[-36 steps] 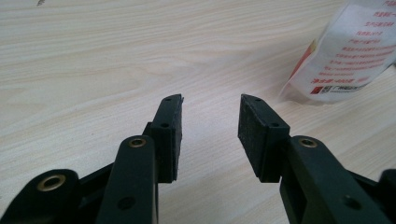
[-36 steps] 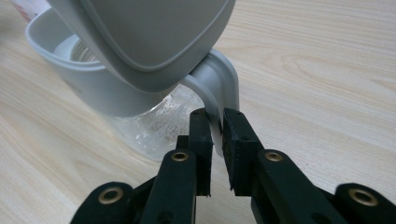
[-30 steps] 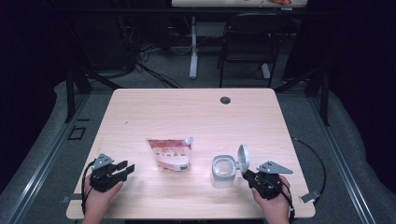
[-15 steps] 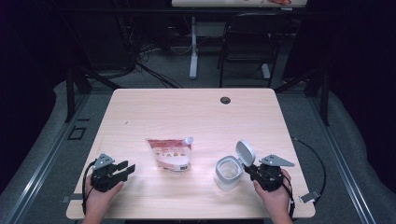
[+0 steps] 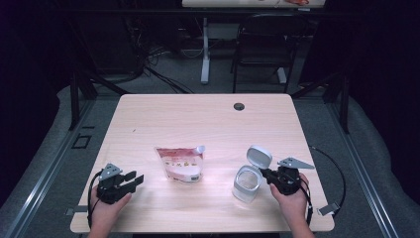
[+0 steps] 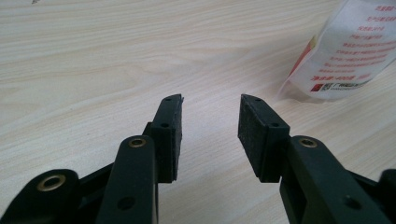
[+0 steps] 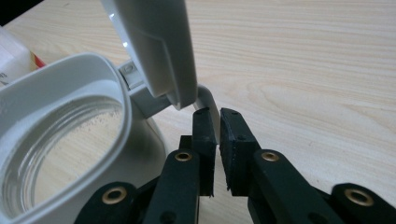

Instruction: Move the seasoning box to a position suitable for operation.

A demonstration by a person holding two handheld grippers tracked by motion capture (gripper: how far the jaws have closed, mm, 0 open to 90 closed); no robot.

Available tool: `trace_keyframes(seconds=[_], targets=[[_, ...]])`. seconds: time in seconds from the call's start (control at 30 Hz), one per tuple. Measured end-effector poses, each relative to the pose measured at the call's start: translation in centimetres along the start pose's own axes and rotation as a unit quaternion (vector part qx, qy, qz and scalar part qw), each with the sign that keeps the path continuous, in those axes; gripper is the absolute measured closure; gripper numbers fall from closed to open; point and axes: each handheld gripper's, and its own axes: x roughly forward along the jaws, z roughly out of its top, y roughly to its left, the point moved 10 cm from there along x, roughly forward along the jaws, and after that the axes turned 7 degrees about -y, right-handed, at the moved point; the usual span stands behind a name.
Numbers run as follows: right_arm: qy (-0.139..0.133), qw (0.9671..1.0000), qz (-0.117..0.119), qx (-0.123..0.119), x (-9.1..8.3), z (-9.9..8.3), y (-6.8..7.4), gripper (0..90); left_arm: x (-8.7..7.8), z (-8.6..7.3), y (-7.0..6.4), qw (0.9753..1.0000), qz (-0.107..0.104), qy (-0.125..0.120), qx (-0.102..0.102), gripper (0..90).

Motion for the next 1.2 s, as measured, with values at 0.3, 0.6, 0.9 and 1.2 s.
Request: trace_keyframes(seconds=[0.3,0.6,0.9,1.2], targets=[[-0.008,0.9999,0.009,0.005,0.0,0.2,0.0,81.6,0.0,0.0,0.0,1.0000,-0.002,-0.002,-0.001,59.9],[-0.014,0.9996,-0.012,-0.020,-1.5,0.3,-0.2,68.8,-0.2,0.3,-0.2,0.9999,-0.012,-0.005,0.004,59.9],[-0.009,0.9984,-0.036,-0.042,-3.3,0.4,-0.4,53.1,-0.7,0.8,-0.3,0.9997,-0.021,-0.012,-0.001,59.8],[-0.027,0.9945,-0.019,-0.099,-4.0,1.2,0.2,56.7,-1.7,1.5,-0.3,0.9990,-0.041,-0.016,-0.010,60.6]])
